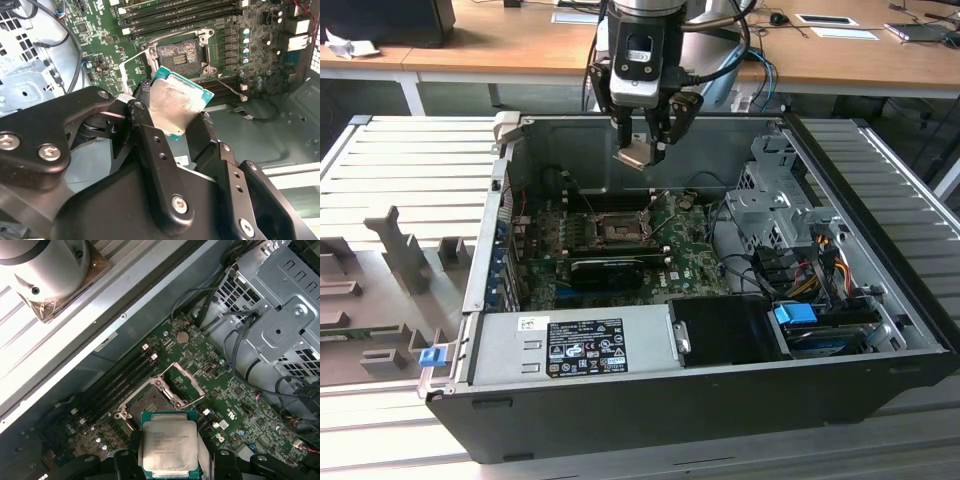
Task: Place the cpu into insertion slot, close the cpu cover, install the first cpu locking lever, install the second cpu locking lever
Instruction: 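Place the cpu into insertion slot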
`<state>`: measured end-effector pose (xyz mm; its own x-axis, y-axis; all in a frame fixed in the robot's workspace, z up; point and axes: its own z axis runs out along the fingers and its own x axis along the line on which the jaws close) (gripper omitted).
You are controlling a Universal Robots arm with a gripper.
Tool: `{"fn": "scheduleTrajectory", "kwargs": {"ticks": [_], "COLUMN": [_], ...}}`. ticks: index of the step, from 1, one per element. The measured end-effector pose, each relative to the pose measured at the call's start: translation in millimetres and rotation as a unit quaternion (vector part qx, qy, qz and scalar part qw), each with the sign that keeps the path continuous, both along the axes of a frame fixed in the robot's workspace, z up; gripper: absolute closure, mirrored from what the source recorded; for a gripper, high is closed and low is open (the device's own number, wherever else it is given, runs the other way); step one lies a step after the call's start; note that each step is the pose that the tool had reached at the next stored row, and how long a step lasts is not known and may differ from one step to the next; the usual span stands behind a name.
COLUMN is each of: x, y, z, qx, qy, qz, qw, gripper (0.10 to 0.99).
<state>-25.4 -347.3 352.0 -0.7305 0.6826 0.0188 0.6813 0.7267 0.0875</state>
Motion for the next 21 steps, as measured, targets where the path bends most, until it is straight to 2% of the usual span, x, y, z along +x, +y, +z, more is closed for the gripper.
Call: {"fn": "scheduleTrajectory", "kwargs": {"ticks": [7, 21], "x": [-1.0, -1.1], "y": [0.0, 0.0], "z": [-1.2, -4.7], "qx": [0.0001, 0.0], "qy": [0.0, 0.0006], "qz": [-0.019, -0.02], "qw": [0.9998, 0.9998], "gripper": [0.557, 0.557]}}
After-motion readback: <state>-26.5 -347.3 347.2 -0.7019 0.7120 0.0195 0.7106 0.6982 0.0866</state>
